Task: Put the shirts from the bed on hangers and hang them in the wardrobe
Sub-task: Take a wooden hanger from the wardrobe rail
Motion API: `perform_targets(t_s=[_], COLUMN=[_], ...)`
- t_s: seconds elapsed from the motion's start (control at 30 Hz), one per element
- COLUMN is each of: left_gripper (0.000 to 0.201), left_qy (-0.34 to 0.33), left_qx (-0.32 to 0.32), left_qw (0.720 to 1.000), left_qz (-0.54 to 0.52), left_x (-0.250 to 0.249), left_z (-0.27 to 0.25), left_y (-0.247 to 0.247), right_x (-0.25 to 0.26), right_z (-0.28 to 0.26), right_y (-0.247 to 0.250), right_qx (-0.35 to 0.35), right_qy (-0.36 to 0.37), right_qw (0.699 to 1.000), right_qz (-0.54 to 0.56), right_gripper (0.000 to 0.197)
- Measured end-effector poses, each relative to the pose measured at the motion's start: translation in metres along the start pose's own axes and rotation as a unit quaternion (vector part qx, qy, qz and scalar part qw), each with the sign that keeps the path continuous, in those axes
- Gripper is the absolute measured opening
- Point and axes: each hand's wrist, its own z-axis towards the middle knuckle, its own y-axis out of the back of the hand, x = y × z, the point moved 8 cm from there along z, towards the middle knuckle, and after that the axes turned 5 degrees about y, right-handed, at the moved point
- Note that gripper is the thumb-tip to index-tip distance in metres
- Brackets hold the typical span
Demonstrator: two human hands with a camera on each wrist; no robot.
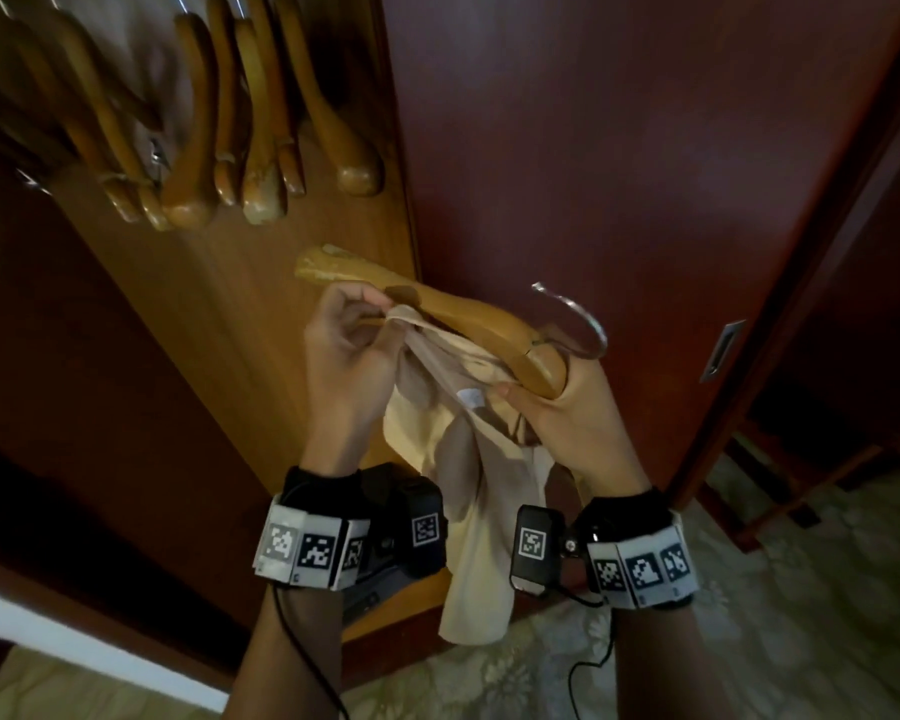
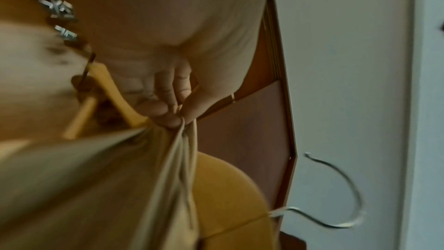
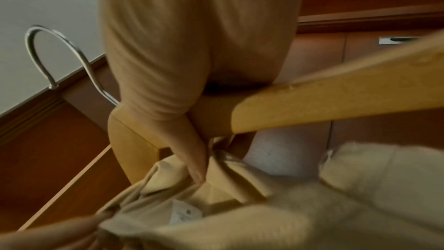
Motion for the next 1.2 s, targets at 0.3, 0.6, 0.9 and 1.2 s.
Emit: perform_targets(t_s=[0.3, 0.6, 0.9, 1.2], left_gripper=[0.024, 0.009, 0.006, 0.026], left_qy=[0.022, -0.043, -0.116, -0.087], left_qx=[-0.004, 0.042, 0.01, -0.069], left_qw=[0.999, 0.998, 0.99, 0.981], left_qz=[-0.028, 0.027, 0.076, 0.161], left_x=[0.001, -0.012, -0.029, -0.026], left_z=[-0.007, -0.013, -0.018, -0.02], left_y=[-0.013, -0.022, -0.012, 0.008], right_x=[-0.009, -0.009, -0.015, -0.014], right_z=[-0.01, -0.02, -0.012, -0.016], right_y=[-0.018, -0.024, -0.033, -0.052], right_qx=[0.082, 0.113, 0.113, 0.074], right_qy=[-0.063, -0.106, -0.07, -0.088], right_qw=[0.994, 0.979, 0.987, 0.993], right_qz=[0.042, 0.13, -0.09, 0.035], right_gripper=[0.057, 0.04, 0.038, 0.033])
